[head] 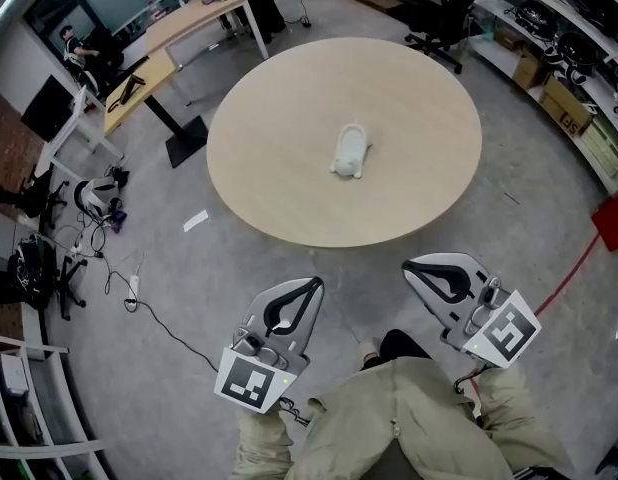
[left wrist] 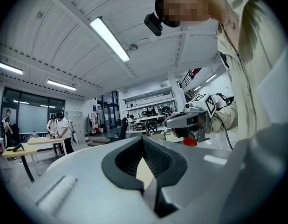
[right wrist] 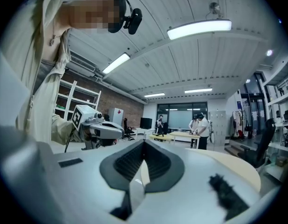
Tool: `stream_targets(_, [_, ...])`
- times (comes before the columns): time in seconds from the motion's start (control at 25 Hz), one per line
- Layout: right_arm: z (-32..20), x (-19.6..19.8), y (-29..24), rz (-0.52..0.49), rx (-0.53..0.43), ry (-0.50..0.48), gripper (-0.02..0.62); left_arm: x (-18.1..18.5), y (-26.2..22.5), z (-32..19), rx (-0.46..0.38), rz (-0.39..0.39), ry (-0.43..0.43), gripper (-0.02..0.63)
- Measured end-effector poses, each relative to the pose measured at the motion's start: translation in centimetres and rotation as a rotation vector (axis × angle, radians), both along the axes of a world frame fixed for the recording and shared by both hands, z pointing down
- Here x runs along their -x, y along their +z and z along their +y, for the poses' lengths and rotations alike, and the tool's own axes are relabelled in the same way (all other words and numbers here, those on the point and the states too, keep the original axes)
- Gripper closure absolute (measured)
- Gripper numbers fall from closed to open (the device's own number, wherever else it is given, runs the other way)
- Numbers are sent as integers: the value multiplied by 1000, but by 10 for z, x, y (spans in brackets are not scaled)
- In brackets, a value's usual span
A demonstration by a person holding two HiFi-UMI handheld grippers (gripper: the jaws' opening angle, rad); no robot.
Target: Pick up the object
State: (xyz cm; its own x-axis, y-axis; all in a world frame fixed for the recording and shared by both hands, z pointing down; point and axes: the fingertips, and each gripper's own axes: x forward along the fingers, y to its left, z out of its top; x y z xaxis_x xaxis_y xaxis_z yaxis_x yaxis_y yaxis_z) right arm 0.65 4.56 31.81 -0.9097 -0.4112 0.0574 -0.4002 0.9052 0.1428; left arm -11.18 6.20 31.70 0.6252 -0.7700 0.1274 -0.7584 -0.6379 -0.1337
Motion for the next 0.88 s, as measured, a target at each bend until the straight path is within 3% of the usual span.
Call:
stream_targets(0.12, [-19,-7,16,21,2,-2,600,-1,4,-18,13,9,-2,600])
stream_targets(0.48, [-103,21,1,6,103,-2,600,2,19,-97,59,3,-21,600])
stream_targets(0.88, [-200,8,14,11,138,-41,600,-18,28,-192,97,0,-54,600])
